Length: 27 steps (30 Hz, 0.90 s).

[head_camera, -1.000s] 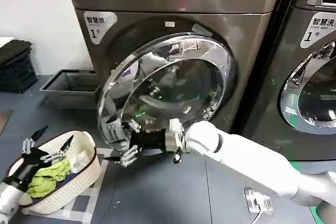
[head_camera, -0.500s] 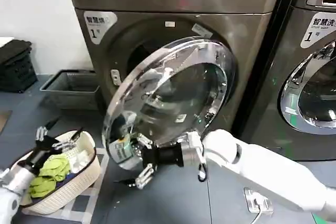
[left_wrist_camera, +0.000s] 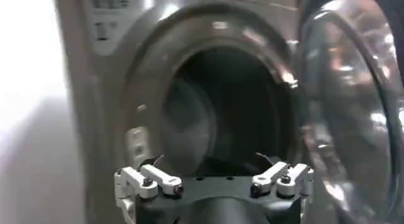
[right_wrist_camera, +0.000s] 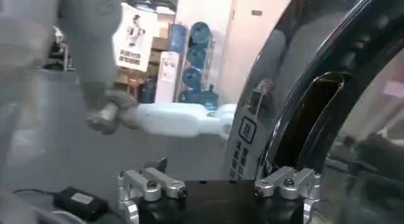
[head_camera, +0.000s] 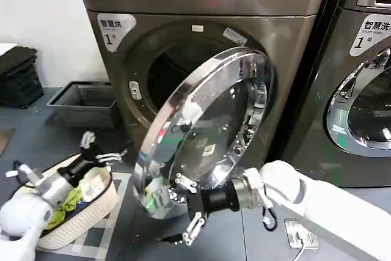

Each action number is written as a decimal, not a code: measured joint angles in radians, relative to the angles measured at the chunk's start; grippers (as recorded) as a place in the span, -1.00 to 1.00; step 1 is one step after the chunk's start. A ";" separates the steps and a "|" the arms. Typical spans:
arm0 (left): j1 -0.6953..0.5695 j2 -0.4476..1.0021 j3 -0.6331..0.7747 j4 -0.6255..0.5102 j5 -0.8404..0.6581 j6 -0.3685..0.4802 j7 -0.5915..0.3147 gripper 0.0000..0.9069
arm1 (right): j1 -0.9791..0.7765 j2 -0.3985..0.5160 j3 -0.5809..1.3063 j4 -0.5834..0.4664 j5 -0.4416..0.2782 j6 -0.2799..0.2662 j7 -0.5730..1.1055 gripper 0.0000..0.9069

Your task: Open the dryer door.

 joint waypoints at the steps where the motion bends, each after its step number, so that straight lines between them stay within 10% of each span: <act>1: -0.013 0.005 0.022 -0.004 0.002 0.000 0.004 1.00 | -0.015 -0.007 0.015 0.004 -0.001 0.001 -0.002 1.00; 27: -0.121 0.038 0.311 -0.071 0.038 -0.009 0.052 1.00 | -0.884 -0.066 0.953 0.070 -0.044 0.077 0.001 1.00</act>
